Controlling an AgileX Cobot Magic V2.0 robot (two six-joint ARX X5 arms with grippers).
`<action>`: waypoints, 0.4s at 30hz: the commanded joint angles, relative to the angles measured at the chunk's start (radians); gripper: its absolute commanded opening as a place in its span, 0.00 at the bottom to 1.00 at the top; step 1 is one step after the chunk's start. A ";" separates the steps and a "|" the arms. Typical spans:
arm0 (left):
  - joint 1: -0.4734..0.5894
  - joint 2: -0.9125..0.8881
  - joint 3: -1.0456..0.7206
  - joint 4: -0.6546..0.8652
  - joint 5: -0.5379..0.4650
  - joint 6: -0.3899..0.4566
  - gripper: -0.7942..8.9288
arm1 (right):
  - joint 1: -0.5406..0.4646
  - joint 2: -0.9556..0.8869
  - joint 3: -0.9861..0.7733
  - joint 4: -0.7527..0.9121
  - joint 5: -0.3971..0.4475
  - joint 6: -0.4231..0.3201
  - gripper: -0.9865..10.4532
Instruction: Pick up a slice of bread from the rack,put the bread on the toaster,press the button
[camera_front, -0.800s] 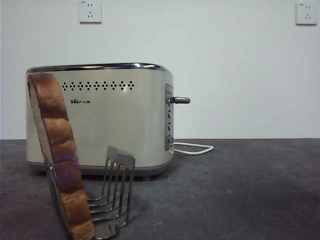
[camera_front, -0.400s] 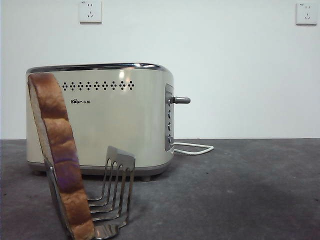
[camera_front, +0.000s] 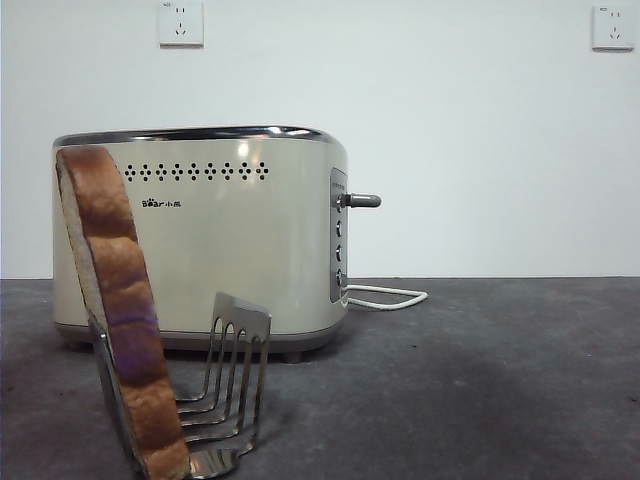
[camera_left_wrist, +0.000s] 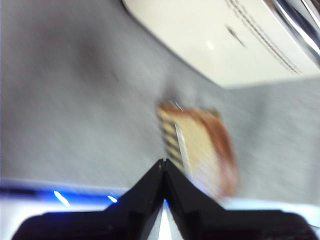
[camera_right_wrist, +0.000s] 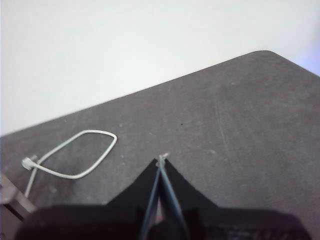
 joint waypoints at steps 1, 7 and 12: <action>-0.022 0.016 0.011 -0.008 0.023 -0.151 0.09 | 0.000 0.048 0.027 0.005 0.002 -0.050 0.08; -0.093 0.092 0.051 -0.028 0.023 -0.204 0.30 | 0.000 0.120 0.077 -0.023 0.002 -0.061 0.08; -0.171 0.187 0.104 -0.024 0.021 -0.206 0.51 | 0.000 0.137 0.092 -0.033 0.002 -0.062 0.08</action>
